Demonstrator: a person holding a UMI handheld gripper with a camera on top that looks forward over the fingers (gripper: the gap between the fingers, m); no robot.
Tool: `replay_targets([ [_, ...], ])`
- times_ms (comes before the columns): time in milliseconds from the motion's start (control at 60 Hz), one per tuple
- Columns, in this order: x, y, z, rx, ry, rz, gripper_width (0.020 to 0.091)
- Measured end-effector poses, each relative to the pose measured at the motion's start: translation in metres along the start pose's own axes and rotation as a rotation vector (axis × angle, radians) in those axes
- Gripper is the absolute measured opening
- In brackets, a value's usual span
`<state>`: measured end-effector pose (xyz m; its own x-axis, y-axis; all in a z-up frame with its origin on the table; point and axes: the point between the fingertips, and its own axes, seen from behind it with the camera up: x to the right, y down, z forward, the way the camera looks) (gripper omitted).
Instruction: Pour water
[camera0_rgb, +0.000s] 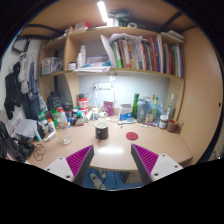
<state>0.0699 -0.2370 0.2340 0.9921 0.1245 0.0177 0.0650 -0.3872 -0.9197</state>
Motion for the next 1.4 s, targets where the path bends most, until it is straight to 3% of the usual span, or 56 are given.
replay_targets([
  [250,-0.055,-0.001,-0.001,-0.018,-0.013,-0.034,0.0828],
  [400,-0.086,-0.006,0.027,0.049,-0.062,-0.096,0.0834],
  [800,-0.278,0.033,0.217,0.075,-0.364,-0.194,0.0825],
  [950,-0.318,0.039,0.289,0.06,-0.387,-0.141,0.0826],
  [1150,-0.332,0.022,0.347,0.12,-0.328,-0.027,0.082],
  [1200,-0.335,0.02,0.356,0.131,-0.314,-0.007,0.0777],
  [1267,-0.332,0.022,0.366,0.124,-0.267,-0.011,0.0539],
  [1400,-0.323,0.021,0.369,0.15,-0.207,-0.016,0.046],
])
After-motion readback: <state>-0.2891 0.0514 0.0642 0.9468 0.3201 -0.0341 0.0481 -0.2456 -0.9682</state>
